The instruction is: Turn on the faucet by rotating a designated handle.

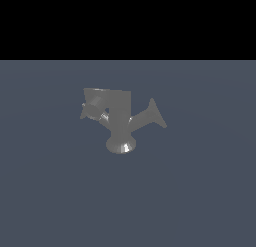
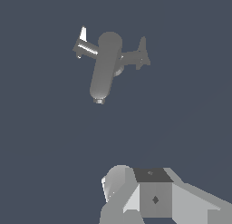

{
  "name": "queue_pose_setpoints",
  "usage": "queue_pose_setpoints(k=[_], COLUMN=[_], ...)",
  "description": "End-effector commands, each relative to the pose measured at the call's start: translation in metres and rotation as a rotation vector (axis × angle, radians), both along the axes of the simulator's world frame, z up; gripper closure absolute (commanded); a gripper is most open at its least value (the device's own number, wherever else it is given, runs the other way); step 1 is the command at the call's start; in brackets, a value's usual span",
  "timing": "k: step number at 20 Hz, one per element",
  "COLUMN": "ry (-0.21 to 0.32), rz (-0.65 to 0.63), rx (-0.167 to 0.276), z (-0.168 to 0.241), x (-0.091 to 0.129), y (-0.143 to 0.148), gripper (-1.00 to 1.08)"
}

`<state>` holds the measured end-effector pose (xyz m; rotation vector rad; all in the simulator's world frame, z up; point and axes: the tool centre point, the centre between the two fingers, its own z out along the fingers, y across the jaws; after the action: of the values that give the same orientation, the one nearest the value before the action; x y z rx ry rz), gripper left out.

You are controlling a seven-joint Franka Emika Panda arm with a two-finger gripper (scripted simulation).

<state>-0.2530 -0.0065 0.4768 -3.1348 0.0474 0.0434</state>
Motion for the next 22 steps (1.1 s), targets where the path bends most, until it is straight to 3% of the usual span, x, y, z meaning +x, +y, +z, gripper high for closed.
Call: queue_pose_setpoints(k=[1,2,3,4,5,6,7,8,9,10,11,13,15,16,17,18,19,20,21,22], ry=[0.093,0.087,0.130,0.124,0.143,0.199,0.204,0.208,0.217,0.254,0.221,0.229,0.244,0.217,0.214,0.165,0.146,0.127,0.123,0.083], rz=[0.008,0.024,-0.026,0.021,0.006,0.071,-0.021,0.033,0.015,0.027,0.013,0.139,0.175,0.162,0.219,0.206,0.239,0.219,0.235,0.157], rx=[-0.024,-0.052,0.013,0.001,0.033,0.009,0.032,0.018,0.058,0.065,0.074,0.045,0.054,0.025,0.019,0.075,0.076,0.100,0.117,0.117], z=[-0.031,-0.039,-0.065,-0.076,-0.096,-0.126,-0.138,-0.153,-0.167,-0.193,-0.193,-0.207,-0.238,-0.238,-0.249,-0.248,-0.252,-0.258,-0.271,-0.273], x=[0.000,0.007,0.008,0.020,0.024,0.021,0.023,0.034,0.036,0.031,0.049,0.056,0.061,0.076,0.087,0.108,0.122,0.134,0.138,0.153], y=[-0.002,-0.004,-0.021,-0.013,-0.025,-0.010,-0.046,-0.020,-0.033,-0.023,-0.038,-0.013,-0.004,-0.043,-0.027,-0.023,-0.021,-0.026,-0.023,-0.055], gripper=[0.40,0.25,0.18,0.06,0.09,0.08,0.21,0.24,0.19,0.24,0.31,0.28,0.44,0.41,0.38,0.40,0.06,0.08,0.24,0.48])
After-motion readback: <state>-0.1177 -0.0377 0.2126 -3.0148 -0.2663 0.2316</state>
